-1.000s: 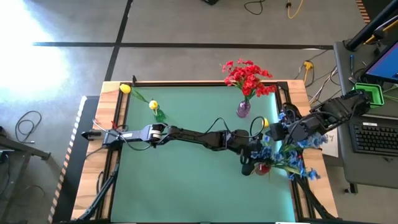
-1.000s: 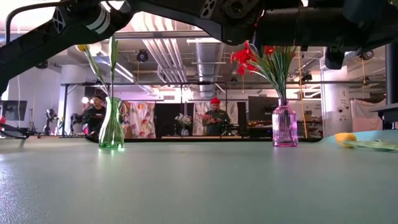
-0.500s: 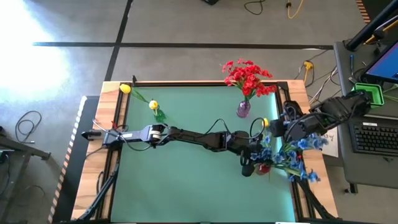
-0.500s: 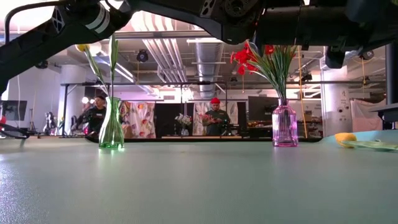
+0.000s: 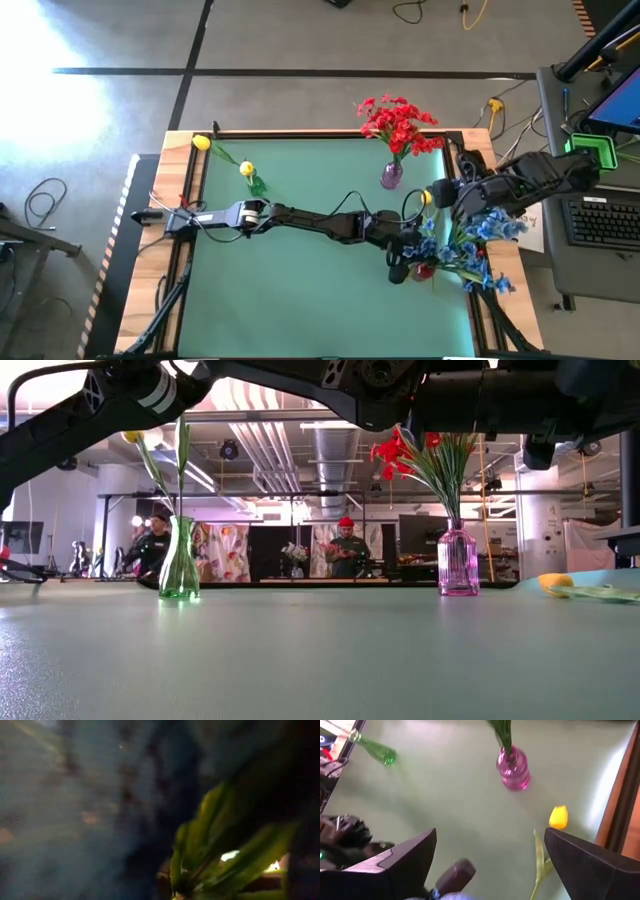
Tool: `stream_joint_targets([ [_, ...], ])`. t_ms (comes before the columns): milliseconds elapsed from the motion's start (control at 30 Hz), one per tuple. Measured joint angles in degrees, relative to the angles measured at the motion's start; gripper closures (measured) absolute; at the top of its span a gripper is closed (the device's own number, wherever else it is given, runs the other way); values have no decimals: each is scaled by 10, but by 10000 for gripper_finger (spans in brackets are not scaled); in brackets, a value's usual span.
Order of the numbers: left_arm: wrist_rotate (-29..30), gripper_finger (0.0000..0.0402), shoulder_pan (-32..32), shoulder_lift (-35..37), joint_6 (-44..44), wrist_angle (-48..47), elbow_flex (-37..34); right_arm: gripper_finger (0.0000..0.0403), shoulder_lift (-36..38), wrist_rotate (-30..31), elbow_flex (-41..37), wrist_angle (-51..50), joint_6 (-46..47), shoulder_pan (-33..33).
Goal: Sort flowers into vase by color
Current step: Put the blue flower into the red vase
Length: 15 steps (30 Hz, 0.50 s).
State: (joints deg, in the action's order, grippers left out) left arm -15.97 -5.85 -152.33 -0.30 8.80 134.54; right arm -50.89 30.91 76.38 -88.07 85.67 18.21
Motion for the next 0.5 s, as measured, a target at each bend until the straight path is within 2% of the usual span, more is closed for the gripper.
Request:
stream_joint_targets([
  [167,0,398,0,0,0,0,0,39,-1,35,0,1,-36,-10],
  [500,0,398,0,0,0,0,0,39,-2,185,0,1,-153,-10],
])
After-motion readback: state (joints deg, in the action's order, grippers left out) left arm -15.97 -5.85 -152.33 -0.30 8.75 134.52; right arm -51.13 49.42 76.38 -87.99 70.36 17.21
